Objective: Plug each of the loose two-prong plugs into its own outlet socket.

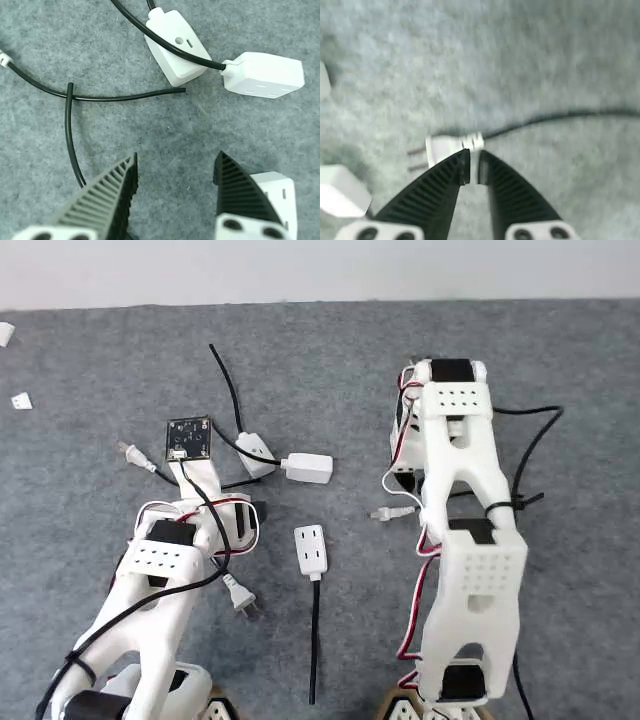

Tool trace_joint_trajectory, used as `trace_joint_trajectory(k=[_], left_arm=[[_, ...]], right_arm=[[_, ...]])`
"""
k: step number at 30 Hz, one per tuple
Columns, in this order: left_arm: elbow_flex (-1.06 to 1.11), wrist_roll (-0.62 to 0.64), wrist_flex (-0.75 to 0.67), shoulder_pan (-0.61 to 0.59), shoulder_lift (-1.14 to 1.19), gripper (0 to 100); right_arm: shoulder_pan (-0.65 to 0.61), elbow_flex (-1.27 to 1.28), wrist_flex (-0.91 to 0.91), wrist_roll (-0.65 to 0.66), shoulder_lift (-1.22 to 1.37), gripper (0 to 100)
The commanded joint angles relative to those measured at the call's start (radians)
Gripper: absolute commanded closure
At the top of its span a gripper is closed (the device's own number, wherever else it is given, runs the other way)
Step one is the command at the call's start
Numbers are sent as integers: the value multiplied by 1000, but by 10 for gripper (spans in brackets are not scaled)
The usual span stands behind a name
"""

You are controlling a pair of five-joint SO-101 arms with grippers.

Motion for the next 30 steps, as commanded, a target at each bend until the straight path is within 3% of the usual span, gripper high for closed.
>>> trace_joint_trajectory(k=[1, 5, 9, 17, 23, 30], left_arm=[[-10, -12, -25, 2, 2, 762], [-10, -12, -25, 3, 2, 762], [-10, -12, -25, 8, 2, 762], [-10, -12, -23, 5, 2, 762], [-12, -12, -3, 6, -5, 762], [-12, -12, -3, 3, -5, 762]], right_arm=[[2, 170, -33, -84, -157, 913], [1, 404, -179, -132, -211, 943], [-13, 445, -265, -167, -262, 991], [5, 459, -364, -559, -303, 983], [-79, 505, -369, -505, -209, 987], [-41, 486, -314, -382, -79, 987]])
